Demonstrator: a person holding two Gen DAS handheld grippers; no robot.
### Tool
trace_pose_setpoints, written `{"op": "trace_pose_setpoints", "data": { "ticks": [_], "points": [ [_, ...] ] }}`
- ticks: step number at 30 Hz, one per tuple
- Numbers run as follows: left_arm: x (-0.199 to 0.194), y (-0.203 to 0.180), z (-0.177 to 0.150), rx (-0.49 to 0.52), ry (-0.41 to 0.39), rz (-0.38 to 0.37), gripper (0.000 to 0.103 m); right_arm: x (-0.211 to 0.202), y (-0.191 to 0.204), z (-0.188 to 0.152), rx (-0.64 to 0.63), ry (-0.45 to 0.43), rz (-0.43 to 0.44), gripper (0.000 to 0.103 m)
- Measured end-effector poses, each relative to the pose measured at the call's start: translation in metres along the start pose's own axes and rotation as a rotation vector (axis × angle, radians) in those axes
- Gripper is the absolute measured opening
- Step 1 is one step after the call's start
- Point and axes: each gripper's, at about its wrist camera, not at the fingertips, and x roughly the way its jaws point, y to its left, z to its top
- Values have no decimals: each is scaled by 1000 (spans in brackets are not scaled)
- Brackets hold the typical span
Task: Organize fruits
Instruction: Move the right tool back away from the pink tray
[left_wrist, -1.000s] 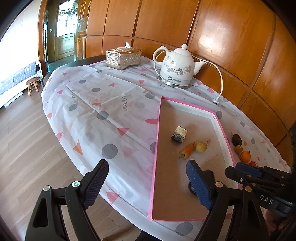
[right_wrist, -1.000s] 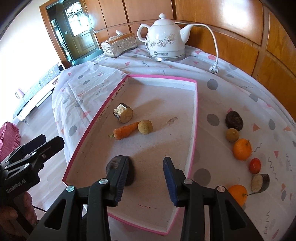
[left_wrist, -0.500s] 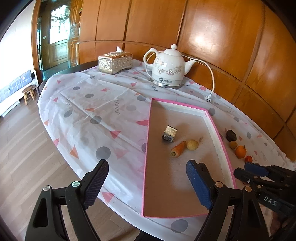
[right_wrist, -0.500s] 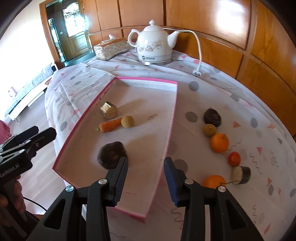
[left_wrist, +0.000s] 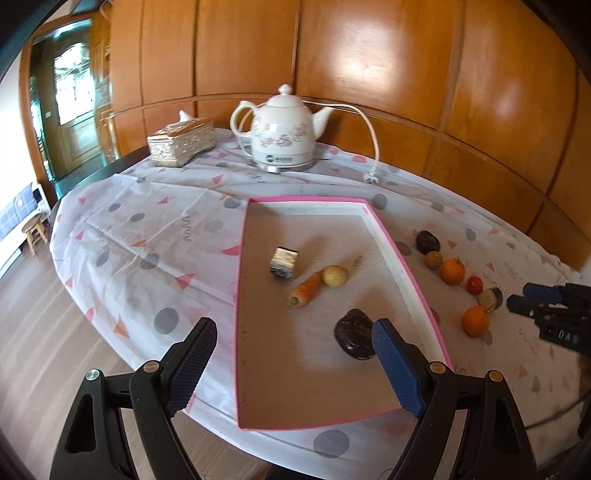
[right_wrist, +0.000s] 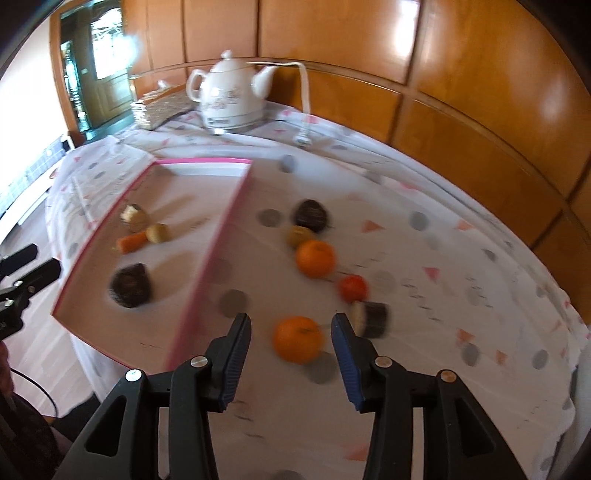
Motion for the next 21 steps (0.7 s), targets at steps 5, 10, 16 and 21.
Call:
{"op": "trace_pose_setpoints", "data": {
  "ticks": [5,10,16,21],
  "points": [
    [4,-8,2,28,11,-5,86,-5,-39,-12,44,17,-65,46],
    [8,-18,4,59,22,-11,86,-10,-84,-26,104,48,-141,46],
    [12,-30,9,99,31,-23,86,-12,-134,-45,184,100,-229,46],
    [17,-46,15,143,47,-49,86,-10,-179,-66,260,170,-320,46]
  ]
}}
